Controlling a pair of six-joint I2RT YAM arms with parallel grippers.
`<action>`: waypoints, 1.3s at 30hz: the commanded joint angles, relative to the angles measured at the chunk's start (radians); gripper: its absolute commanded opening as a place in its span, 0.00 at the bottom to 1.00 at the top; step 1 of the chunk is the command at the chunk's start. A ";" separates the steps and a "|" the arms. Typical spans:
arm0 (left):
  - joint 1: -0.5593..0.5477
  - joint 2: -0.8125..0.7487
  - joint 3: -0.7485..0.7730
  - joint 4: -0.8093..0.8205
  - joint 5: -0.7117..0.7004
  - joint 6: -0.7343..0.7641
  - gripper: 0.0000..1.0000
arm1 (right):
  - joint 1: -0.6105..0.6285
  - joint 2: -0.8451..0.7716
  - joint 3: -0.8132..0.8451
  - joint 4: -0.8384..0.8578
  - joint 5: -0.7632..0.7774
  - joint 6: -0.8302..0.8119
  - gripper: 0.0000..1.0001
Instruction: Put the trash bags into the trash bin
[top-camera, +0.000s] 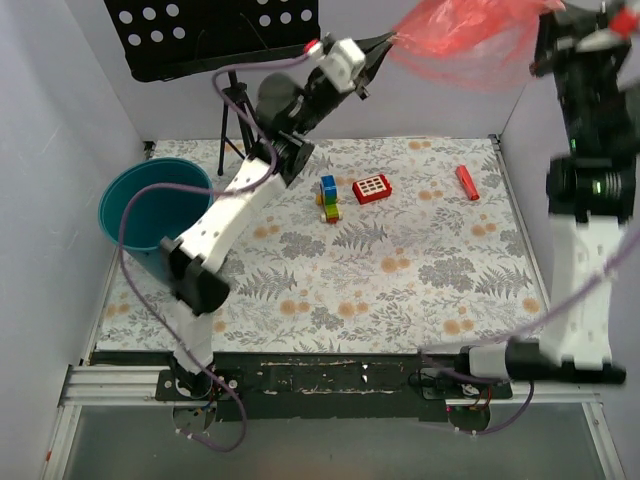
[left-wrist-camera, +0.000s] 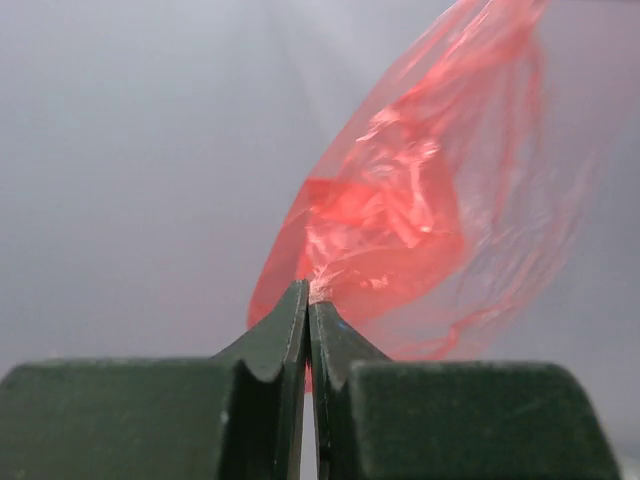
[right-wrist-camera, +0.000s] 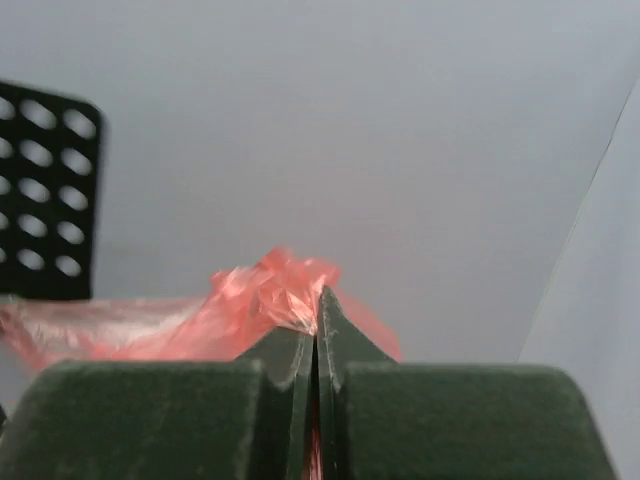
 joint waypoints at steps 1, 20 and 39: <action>-0.099 -0.343 -0.315 0.468 0.125 0.320 0.00 | 0.106 -0.345 -0.498 0.365 0.026 -0.376 0.01; -0.124 -0.819 -1.153 -0.715 0.236 0.371 0.00 | 0.235 -0.810 -1.093 -0.572 -0.351 -0.258 0.01; -0.163 -0.407 -0.337 0.474 0.142 0.862 0.00 | 0.074 -0.417 -0.366 0.430 -0.264 -0.127 0.01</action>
